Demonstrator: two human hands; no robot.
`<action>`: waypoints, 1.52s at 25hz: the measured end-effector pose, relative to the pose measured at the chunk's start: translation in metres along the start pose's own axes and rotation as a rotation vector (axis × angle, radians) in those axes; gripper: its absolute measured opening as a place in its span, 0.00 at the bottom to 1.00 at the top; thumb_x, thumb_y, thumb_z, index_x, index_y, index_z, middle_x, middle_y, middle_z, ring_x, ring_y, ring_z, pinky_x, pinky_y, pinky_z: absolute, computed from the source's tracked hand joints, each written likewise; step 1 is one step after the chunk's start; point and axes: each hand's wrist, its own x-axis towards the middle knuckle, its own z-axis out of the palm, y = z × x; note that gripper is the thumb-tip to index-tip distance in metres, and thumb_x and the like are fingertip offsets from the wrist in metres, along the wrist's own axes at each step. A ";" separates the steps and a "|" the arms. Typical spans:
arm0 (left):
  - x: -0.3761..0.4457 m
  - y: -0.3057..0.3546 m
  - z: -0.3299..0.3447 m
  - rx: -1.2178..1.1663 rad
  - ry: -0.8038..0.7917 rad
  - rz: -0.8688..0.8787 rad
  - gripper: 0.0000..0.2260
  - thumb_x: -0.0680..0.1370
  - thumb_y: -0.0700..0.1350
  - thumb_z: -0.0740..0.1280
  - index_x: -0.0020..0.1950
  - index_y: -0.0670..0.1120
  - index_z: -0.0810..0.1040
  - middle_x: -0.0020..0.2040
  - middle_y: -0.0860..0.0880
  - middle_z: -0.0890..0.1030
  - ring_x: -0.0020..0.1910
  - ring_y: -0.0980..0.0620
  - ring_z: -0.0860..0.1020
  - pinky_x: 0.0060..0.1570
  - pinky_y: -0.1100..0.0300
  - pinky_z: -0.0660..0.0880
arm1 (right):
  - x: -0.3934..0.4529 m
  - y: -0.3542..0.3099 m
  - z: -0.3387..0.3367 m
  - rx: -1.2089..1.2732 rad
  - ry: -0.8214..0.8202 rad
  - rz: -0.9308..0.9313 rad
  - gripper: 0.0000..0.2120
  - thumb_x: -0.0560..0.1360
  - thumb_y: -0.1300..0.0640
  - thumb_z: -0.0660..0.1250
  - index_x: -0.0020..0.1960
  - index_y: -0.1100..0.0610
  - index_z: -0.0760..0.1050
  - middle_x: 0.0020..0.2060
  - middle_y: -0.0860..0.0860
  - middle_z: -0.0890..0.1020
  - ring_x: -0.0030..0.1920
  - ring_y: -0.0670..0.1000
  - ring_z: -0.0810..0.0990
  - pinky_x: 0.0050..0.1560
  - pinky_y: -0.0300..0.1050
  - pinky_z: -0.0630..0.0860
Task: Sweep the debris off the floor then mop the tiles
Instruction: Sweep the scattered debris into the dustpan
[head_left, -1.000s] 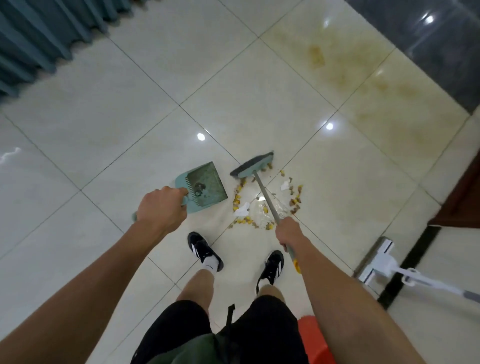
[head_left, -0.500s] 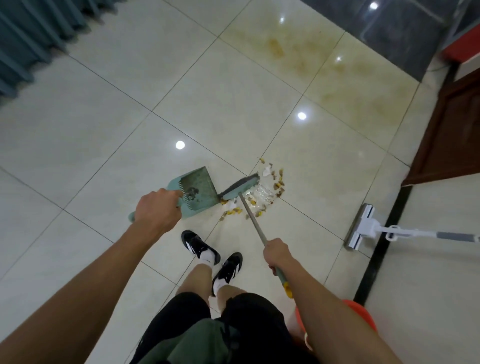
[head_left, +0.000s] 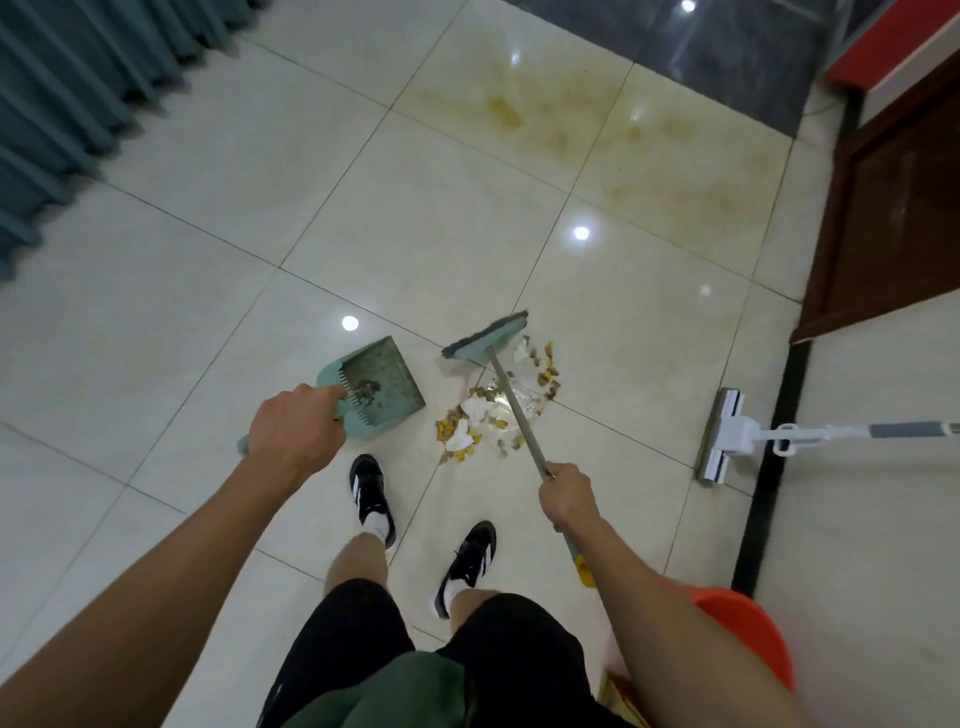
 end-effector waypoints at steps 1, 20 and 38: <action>0.011 -0.003 -0.002 0.001 0.007 0.010 0.13 0.79 0.45 0.62 0.61 0.53 0.80 0.40 0.50 0.79 0.33 0.50 0.77 0.32 0.58 0.76 | 0.013 -0.012 -0.003 -0.006 0.016 -0.008 0.21 0.78 0.64 0.55 0.69 0.59 0.73 0.49 0.57 0.80 0.42 0.58 0.80 0.36 0.48 0.80; 0.171 0.001 -0.044 0.148 -0.083 0.437 0.12 0.78 0.45 0.63 0.59 0.52 0.80 0.43 0.46 0.80 0.38 0.45 0.77 0.40 0.54 0.76 | 0.039 -0.091 0.075 0.128 0.003 0.362 0.17 0.77 0.60 0.59 0.63 0.64 0.73 0.54 0.61 0.80 0.49 0.63 0.82 0.43 0.50 0.80; 0.155 0.024 -0.028 0.199 -0.057 0.534 0.09 0.77 0.43 0.63 0.55 0.48 0.79 0.41 0.48 0.80 0.35 0.47 0.77 0.37 0.56 0.75 | 0.056 -0.080 0.060 0.448 0.139 0.456 0.22 0.77 0.67 0.54 0.70 0.62 0.71 0.48 0.61 0.80 0.33 0.60 0.79 0.41 0.57 0.83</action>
